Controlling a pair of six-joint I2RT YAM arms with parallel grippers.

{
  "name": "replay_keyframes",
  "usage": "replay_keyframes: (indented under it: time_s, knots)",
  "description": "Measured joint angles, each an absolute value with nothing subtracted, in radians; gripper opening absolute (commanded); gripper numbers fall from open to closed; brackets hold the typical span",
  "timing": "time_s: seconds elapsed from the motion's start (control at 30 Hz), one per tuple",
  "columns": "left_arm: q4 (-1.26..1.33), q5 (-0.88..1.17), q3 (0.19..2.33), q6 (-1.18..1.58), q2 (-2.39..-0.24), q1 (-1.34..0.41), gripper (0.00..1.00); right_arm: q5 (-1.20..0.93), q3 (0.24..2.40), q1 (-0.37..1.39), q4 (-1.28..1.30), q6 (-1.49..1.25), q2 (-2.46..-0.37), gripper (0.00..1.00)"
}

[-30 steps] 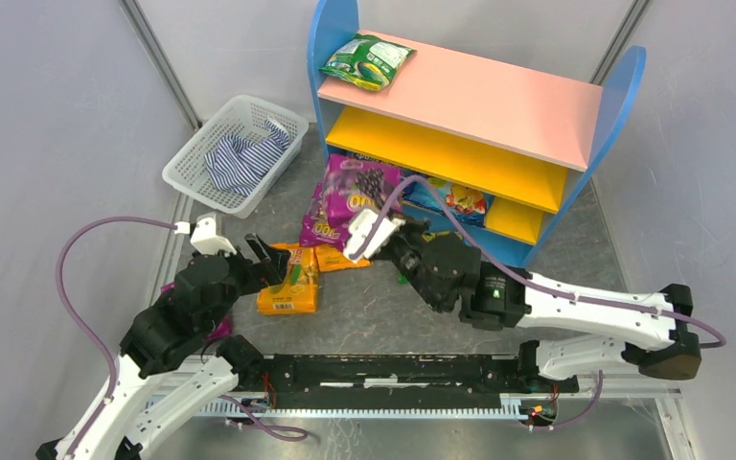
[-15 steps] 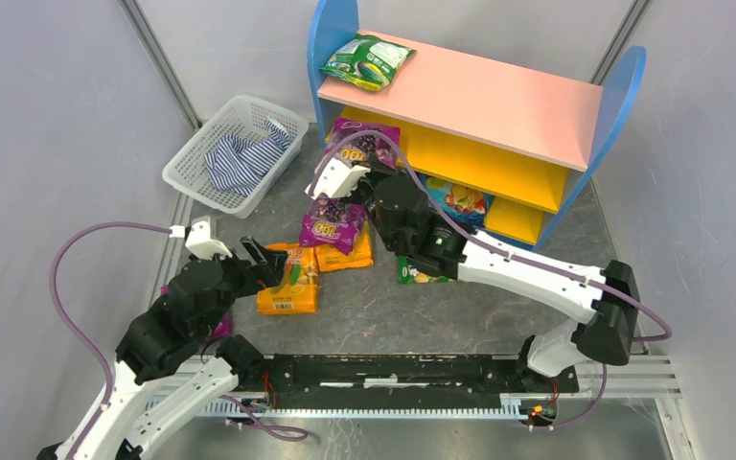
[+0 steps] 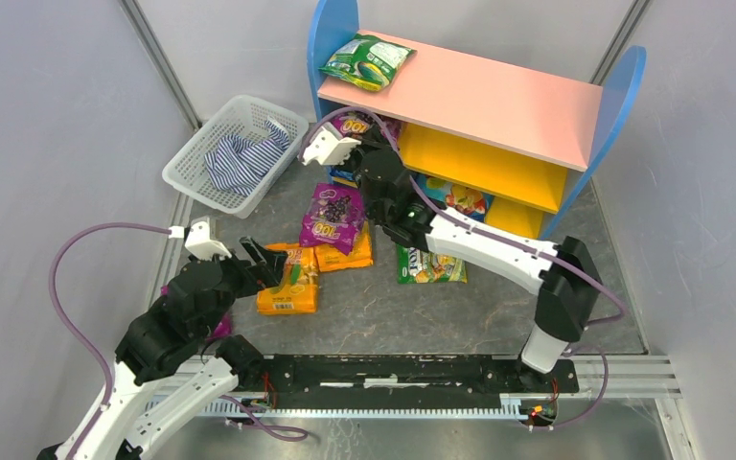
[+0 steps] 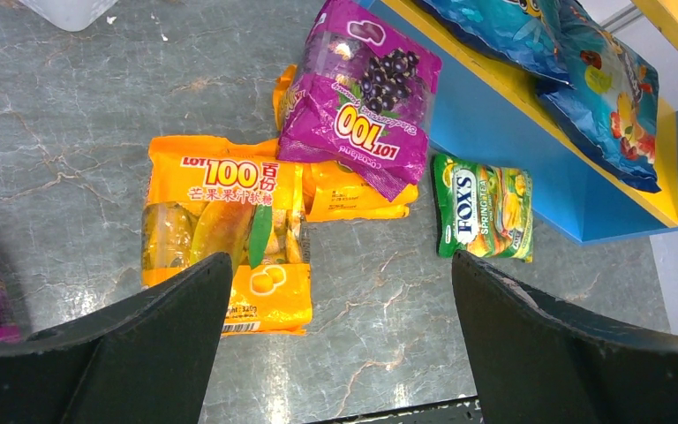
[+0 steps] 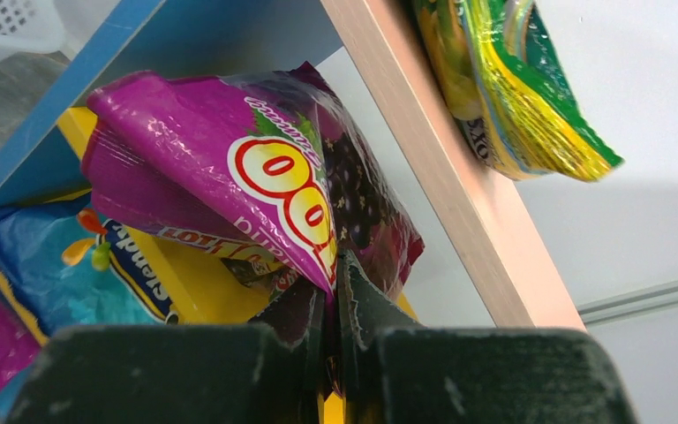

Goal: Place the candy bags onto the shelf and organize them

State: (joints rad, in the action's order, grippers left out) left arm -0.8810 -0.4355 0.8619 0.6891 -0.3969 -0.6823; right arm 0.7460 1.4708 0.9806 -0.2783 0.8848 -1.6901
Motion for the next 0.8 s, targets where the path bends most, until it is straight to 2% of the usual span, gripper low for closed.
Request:
replay_keyframes:
  time_s: [0.2, 0.6, 0.7, 0.8]
  knots:
    - [-0.881, -0.435, 0.861, 0.689, -0.397, -0.682, 1.0, 0.75, 1.525, 0.952, -0.345, 0.925, -1.777, 0.0]
    - [-0.881, -0.436, 0.86, 0.689, -0.397, -0.682, 1.0, 0.734, 1.535, 0.942, -0.391, 0.915, -1.81, 0.01]
    - [-0.881, -0.436, 0.86, 0.689, -0.397, -0.682, 1.0, 0.734, 1.547, 0.939, -0.403, 0.914, -1.83, 0.07]
    - [-0.881, -0.436, 0.86, 0.689, -0.397, -0.682, 1.0, 0.735, 1.552, 0.935, -0.413, 0.915, -1.842, 0.09]
